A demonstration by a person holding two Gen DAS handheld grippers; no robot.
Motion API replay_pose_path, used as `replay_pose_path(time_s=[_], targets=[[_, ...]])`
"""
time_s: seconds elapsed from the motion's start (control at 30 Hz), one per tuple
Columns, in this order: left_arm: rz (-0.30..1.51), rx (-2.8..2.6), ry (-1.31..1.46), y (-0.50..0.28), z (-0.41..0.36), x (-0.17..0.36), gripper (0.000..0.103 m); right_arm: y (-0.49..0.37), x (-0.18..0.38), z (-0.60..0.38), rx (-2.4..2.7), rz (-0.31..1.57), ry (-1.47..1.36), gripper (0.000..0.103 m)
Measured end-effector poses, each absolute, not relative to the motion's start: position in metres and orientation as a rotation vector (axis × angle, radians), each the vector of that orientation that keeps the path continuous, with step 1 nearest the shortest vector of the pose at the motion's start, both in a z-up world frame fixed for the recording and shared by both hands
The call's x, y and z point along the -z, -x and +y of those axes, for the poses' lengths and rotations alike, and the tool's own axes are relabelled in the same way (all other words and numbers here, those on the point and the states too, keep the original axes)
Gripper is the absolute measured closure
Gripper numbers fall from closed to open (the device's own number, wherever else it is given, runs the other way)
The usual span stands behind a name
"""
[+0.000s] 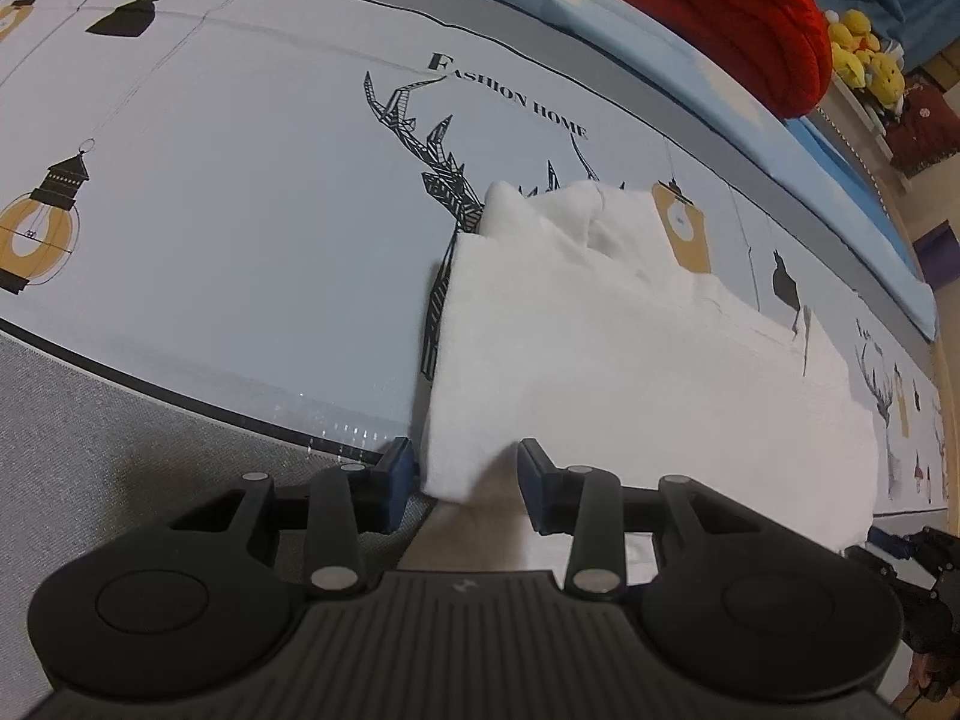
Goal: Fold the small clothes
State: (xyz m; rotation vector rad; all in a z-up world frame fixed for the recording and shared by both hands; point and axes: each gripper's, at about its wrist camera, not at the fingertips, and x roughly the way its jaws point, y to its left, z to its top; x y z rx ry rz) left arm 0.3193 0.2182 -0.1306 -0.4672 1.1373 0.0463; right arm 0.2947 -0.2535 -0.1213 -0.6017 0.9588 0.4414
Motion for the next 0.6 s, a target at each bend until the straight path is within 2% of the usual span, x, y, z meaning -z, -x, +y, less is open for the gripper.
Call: replay_pose_path(time_s=[0.1,0.17,0.23,0.33,0.5,0.6], targets=[[1.135,-0.059,0.448,-0.318,0.217,0.13,0.077,-0.291,0.125,-0.248,-0.417,0.923,0.67,0.076],[1.125,-0.06,0.437,-0.318,0.217,0.127,0.093,-0.293,0.123,-0.248,-0.402,0.916,0.675,0.076],[1.11,-0.051,0.424,-0.316,0.217,0.121,0.095,-0.294,0.121,-0.25,-0.402,0.906,0.662,0.079],[1.081,-0.026,0.41,-0.311,0.214,0.108,0.096,-0.292,0.116,-0.252,-0.419,0.888,0.664,0.097],[1.018,0.02,0.425,-0.294,0.211,0.077,0.096,-0.288,0.083,-0.278,-0.433,0.891,0.549,0.1],[1.06,0.019,0.405,-0.288,0.205,0.081,0.096,-0.287,0.089,-0.287,-0.415,0.937,0.568,0.103]])
